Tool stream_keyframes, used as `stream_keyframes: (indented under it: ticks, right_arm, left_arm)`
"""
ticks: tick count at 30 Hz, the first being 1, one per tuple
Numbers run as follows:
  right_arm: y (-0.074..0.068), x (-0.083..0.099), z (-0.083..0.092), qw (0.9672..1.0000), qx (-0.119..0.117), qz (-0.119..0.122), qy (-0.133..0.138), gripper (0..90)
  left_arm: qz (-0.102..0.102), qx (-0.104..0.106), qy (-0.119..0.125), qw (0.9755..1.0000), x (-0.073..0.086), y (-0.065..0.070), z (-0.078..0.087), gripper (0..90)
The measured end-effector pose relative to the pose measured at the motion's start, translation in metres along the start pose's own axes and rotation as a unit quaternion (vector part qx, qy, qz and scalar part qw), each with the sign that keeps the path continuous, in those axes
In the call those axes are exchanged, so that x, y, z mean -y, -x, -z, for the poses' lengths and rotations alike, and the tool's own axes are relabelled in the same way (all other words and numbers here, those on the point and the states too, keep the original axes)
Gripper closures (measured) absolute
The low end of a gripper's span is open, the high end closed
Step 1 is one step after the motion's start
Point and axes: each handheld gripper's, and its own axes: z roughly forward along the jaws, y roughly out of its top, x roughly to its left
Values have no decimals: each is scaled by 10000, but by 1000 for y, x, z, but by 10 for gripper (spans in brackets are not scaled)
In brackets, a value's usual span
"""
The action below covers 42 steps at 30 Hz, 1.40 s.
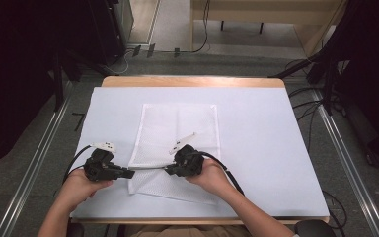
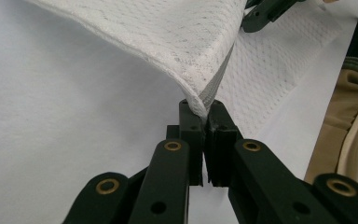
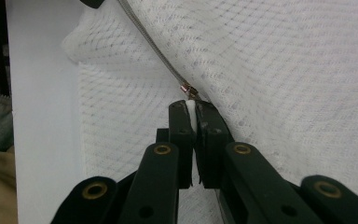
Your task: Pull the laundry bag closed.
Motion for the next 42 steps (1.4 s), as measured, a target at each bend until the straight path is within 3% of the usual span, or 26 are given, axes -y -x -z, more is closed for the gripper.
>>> stream_keyframes:
  ticks: [8,42]
  right_arm:
    - [2,5,5,10000,29,66,-32,875]
    - [20,24,31,9995,137,-248,-161,876]
  left_arm:
    - [26,39,12,10000,1,0,0,877]
    - [50,73,-40,10000,3,-2,-1,876]
